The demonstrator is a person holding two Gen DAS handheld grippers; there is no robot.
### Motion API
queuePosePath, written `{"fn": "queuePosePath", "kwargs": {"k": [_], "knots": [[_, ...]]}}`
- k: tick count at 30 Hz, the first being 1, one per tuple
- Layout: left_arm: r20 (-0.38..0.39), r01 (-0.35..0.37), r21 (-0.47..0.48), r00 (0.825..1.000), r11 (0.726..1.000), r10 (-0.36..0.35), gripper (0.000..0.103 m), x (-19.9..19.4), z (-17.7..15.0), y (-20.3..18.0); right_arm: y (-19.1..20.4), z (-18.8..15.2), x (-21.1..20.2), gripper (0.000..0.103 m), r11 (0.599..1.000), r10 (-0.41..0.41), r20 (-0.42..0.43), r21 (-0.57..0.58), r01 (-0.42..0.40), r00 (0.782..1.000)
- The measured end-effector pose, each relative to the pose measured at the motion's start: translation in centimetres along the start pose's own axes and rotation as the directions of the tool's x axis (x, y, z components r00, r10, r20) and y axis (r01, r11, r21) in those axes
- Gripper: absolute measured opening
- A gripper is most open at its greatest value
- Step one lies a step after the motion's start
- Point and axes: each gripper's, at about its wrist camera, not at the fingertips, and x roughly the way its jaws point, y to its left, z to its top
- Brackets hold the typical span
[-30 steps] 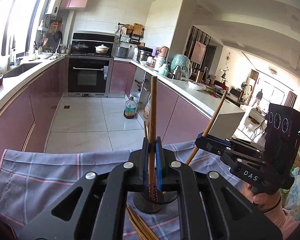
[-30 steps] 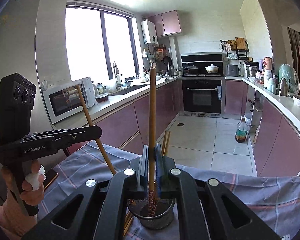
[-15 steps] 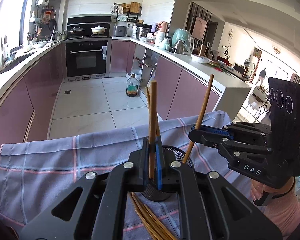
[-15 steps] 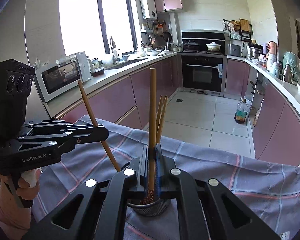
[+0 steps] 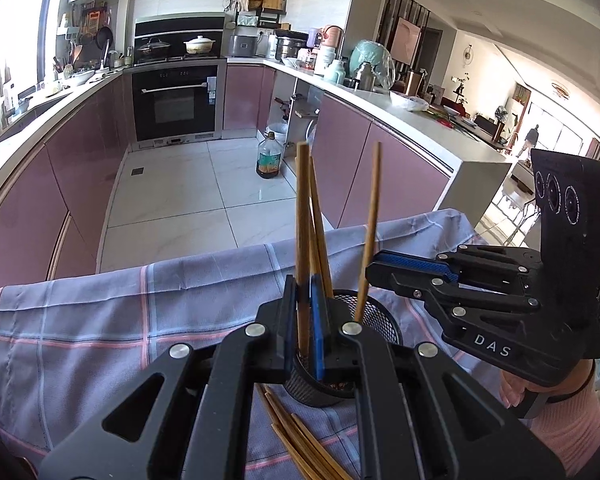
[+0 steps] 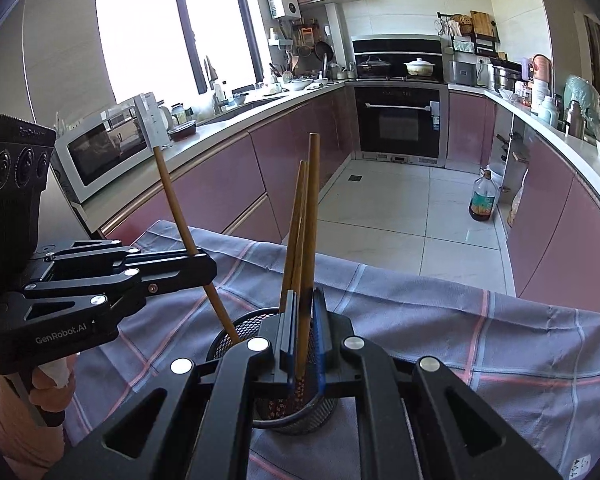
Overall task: Organize utensils
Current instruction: 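Open both tools to drop the chopsticks into the holder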
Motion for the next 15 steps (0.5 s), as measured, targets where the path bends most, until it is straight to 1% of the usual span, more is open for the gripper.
{"fn": "queuePosePath", "kwargs": {"k": [6, 8, 12, 14, 15], "knots": [[-0.021, -0.008, -0.029, 1.000, 1.000, 0.007, 0.008, 1.5, -0.6, 0.5, -0.2, -0.3, 0.0, 0.008, 1.000, 0.005, 0.007, 0.009, -0.005, 1.000], [-0.022, -0.014, -0.023, 1.000, 1.000, 0.014, 0.010, 1.7, -1.0, 0.5, -0.2, -0.5, -0.1, 0.009, 1.000, 0.008, 0.010, 0.010, -0.008, 1.000], [-0.011, -0.026, -0.024, 1.000, 0.999, 0.025, 0.013, 1.5, -2.0, 0.7, 0.0, -1.1, -0.6, 0.018, 1.000, 0.021, 0.027, 0.014, -0.022, 0.999], [0.003, -0.037, -0.023, 0.999, 0.999, 0.037, 0.020, 1.1, -2.5, 0.8, 0.1, -1.5, -1.2, 0.021, 1.000, 0.028, 0.042, 0.014, -0.028, 0.999], [0.014, -0.043, -0.019, 0.999, 0.999, 0.043, 0.022, 0.7, -2.9, 0.8, 0.3, -1.7, -1.6, 0.022, 0.999, 0.033, 0.050, 0.011, -0.034, 0.998]]}}
